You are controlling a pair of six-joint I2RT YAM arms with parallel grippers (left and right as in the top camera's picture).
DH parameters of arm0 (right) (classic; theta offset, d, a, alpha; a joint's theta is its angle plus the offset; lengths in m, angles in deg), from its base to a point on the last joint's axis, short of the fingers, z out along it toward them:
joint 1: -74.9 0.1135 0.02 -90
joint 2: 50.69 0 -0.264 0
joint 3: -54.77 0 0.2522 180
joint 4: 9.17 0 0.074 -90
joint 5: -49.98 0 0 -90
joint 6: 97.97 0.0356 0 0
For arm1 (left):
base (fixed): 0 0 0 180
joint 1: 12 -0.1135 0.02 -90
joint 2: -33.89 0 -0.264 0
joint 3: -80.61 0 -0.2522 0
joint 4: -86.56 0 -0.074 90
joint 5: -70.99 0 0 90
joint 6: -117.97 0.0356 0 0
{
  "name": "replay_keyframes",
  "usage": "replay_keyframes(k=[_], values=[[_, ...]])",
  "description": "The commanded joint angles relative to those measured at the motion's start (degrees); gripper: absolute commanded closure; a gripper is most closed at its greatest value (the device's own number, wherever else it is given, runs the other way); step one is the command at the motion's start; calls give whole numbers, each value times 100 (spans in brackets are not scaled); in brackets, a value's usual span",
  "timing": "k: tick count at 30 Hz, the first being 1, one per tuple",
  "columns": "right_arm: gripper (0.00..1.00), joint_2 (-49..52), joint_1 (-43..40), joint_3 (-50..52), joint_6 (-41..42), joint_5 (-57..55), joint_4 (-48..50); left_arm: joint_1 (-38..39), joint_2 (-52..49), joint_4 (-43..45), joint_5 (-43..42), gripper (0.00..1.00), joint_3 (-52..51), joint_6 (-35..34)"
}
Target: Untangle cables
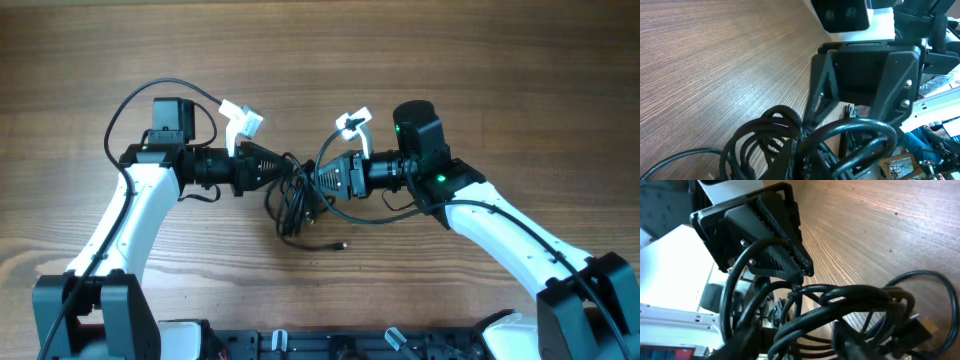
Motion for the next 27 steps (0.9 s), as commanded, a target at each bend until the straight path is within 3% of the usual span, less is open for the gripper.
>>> replay_keyframes(k=[1, 12, 18, 27], values=[[44, -11, -2, 13, 308, 33, -50, 0, 7, 17, -85, 93, -4, 103], [38, -11, -9, 13, 551, 562, -70, 0, 7, 17, -66, 91, -4, 87], [52, -11, -50, 13, 1069, 474, 232, 0, 7, 17, -66, 91, -4, 87], [52, -11, 2, 13, 1086, -15, 92, 0, 7, 17, -66, 92, -4, 87]])
